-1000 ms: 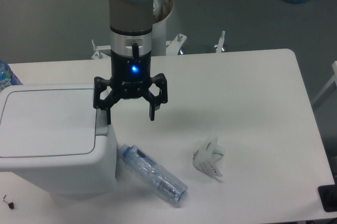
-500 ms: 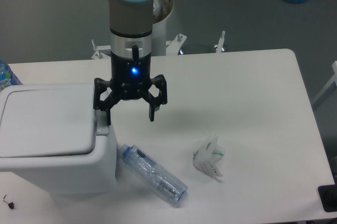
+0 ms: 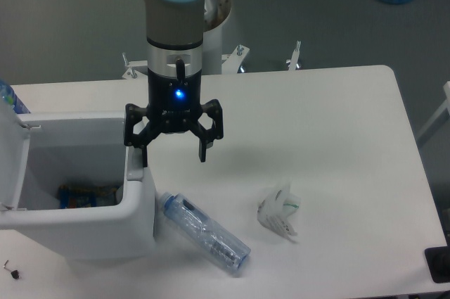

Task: Open the trash can
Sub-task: 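Hold the gripper over the button as the lid swings open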

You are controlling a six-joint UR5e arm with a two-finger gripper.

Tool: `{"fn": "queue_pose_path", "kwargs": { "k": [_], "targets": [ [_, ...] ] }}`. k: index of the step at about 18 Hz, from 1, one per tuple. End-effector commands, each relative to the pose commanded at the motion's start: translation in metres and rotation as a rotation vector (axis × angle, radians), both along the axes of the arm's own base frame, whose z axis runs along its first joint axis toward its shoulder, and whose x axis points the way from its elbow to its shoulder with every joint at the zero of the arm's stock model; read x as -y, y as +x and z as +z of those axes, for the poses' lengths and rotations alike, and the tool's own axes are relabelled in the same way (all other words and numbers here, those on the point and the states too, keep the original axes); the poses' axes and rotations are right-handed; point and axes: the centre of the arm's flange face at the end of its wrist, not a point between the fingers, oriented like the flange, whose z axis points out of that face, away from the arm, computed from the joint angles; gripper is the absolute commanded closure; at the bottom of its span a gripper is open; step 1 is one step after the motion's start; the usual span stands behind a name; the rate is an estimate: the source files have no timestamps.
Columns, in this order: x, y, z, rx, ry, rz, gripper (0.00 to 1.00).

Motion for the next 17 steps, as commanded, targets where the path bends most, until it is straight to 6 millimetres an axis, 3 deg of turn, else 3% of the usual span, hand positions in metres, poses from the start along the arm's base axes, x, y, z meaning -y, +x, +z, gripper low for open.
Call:
{"fn": "queue_pose_path", "kwargs": {
  "k": [7,13,17],
  "targets": [
    [0.036,-0.056,0.009,-0.15,-0.104,0.029,0.0],
    [0.078,-0.099,-0.003,-0.253,-0.322,-0.048,0.0],
    [0.091,-0.118,-0.008,-0.274,-0.36,-0.088,0.0]
  ]
}}
